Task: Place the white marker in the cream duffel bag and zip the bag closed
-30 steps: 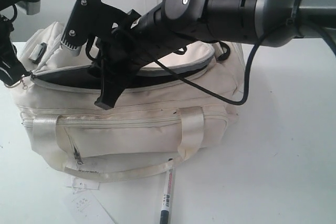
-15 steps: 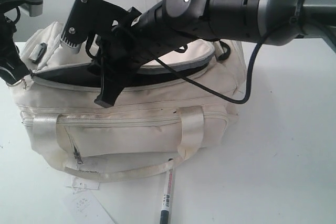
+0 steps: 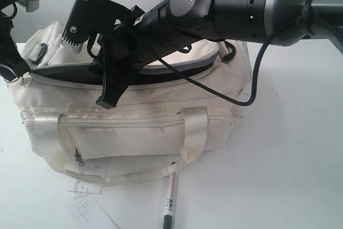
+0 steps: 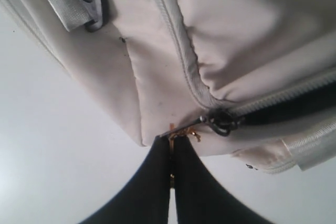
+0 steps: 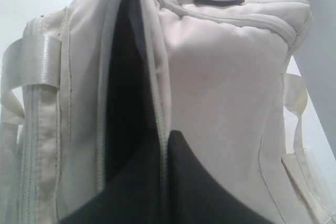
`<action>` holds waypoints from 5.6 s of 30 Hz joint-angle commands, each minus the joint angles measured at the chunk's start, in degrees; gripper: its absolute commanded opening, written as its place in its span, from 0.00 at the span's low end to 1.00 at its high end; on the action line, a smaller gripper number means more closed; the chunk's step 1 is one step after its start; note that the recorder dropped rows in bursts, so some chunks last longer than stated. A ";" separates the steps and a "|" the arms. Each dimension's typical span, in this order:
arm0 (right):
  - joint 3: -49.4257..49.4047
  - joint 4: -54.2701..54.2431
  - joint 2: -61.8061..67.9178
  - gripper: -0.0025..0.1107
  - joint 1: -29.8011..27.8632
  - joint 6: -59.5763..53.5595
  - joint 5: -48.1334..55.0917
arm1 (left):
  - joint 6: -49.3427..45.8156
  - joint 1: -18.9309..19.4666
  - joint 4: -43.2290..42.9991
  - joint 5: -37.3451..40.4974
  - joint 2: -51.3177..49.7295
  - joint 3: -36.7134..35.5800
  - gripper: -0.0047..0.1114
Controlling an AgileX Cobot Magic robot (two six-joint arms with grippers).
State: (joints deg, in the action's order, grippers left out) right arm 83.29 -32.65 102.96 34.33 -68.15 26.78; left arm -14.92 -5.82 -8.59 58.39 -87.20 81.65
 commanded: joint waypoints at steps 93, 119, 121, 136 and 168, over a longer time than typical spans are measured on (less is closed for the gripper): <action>0.30 1.17 -1.80 0.02 -1.41 7.13 0.96 | 43.47 5.82 38.18 -42.91 20.80 -41.24 0.57; 0.30 1.28 -2.31 0.02 -2.98 17.23 -28.36 | 43.19 5.82 38.74 -45.79 19.14 -41.24 0.04; 0.30 1.15 -2.31 0.02 -3.10 18.11 -32.79 | 43.19 5.82 38.35 -45.80 19.14 -41.24 0.04; 0.30 0.06 -2.40 0.02 -3.67 22.26 -48.13 | 43.04 5.82 37.91 -47.20 19.14 -41.24 0.04; 0.30 0.06 -2.40 0.02 -3.67 22.26 -47.03 | 16.93 2.81 23.67 -43.18 35.18 -40.91 0.36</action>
State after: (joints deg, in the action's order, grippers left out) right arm 83.29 -32.28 101.67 31.34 -46.17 -17.20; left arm 3.80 -1.06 15.19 12.18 -53.20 40.68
